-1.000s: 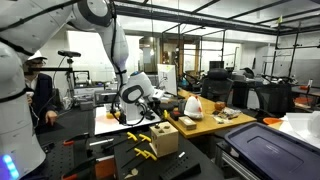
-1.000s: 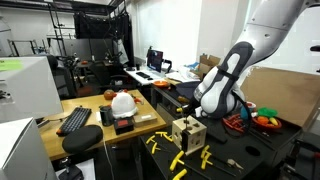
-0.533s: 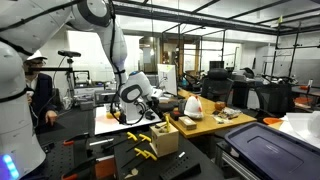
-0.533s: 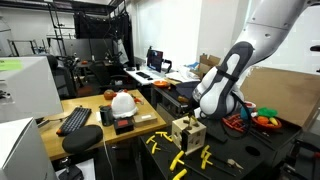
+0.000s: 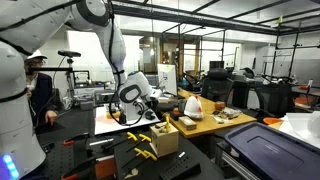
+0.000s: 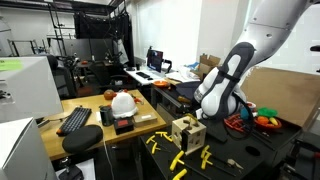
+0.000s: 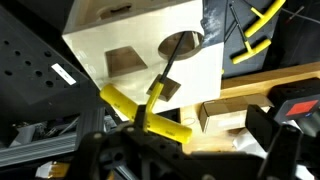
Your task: Put one yellow handle in the wooden box and then on the black stand
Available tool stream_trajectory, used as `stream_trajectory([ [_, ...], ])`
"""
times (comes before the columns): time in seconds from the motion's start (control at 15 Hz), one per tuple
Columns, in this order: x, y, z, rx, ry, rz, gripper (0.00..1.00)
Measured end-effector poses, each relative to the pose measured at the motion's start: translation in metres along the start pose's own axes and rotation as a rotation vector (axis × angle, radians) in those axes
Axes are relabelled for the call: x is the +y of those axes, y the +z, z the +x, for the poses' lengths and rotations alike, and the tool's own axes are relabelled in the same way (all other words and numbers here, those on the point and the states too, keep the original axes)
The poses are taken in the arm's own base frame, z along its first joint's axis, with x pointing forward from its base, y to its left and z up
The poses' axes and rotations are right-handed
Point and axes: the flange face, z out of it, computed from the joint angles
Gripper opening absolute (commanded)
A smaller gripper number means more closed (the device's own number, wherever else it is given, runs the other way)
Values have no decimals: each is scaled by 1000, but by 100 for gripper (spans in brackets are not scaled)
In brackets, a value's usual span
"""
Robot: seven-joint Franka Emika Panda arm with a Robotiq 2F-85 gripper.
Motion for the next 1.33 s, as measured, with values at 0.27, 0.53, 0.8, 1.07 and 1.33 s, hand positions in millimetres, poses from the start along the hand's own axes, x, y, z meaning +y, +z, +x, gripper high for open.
stream_trajectory([
  [0.27, 4, -14, 7, -4, 40, -4, 100],
  [0.53, -1, -39, 36, -50, 69, 7, 100],
  [0.8, 3, -57, 64, -137, 165, -6, 100],
  [1.07, -1, -60, 85, -199, 317, -33, 100],
  [1.33, -12, -55, 99, -247, 516, -86, 100],
])
